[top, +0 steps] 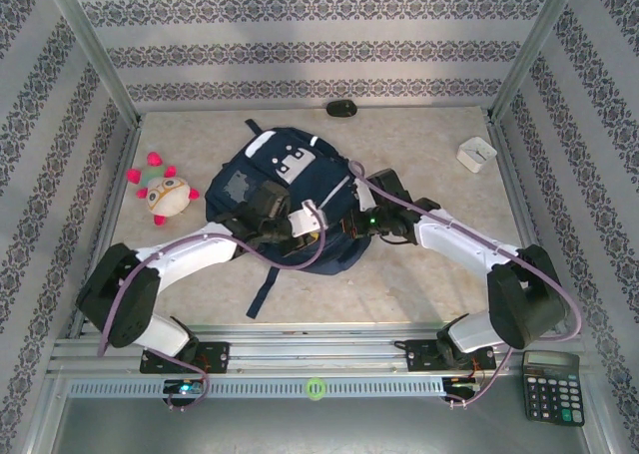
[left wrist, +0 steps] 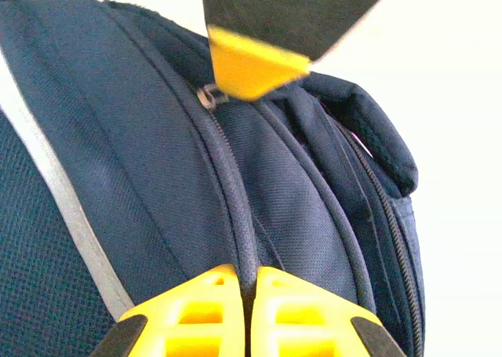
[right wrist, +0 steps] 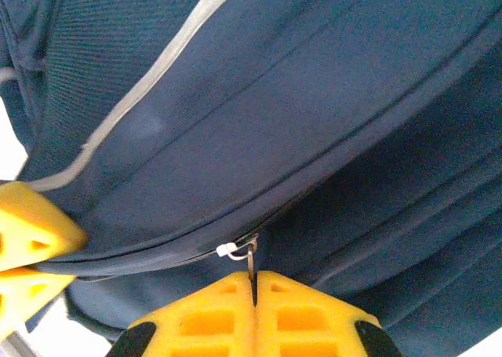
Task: Pack the student bag
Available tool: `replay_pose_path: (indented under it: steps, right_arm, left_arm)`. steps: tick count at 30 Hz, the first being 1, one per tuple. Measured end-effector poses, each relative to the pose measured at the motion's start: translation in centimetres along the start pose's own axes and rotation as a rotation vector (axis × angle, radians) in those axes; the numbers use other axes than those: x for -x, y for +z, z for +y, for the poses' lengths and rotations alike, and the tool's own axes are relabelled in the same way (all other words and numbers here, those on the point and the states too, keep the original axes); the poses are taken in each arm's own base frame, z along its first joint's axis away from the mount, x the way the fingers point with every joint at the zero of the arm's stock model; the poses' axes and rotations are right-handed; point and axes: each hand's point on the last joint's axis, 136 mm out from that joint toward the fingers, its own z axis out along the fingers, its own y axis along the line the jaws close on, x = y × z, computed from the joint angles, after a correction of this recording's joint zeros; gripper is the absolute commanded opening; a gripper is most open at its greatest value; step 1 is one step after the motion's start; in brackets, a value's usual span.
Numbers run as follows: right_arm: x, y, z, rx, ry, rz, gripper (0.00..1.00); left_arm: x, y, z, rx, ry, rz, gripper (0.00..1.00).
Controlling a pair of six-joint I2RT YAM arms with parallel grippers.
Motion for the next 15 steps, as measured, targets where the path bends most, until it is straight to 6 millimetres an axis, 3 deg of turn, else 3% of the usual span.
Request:
replay_pose_path:
  steps: [9,10,12,15]
  right_arm:
    - [-0.5,0.1,-1.2,-0.068,-0.001,-0.051,0.0]
    - [-0.5,0.2,-1.2,-0.068,-0.001,-0.053,0.0]
    - [-0.5,0.3,-1.1,-0.061,-0.005,-0.058,0.0]
    - [-0.6,0.3,-0.8,-0.06,-0.014,-0.058,0.0]
  left_arm:
    - [-1.9,-2.1,-0.2,-0.091,0.032,0.001,0.0]
    - [-2.0,-2.3,-0.1,-0.09,0.034,0.003,0.1]
    - [-2.2,-2.4,0.1,-0.077,0.027,0.01,0.44]
    - [-2.0,-2.5,0.9,-0.036,-0.031,0.018,0.63]
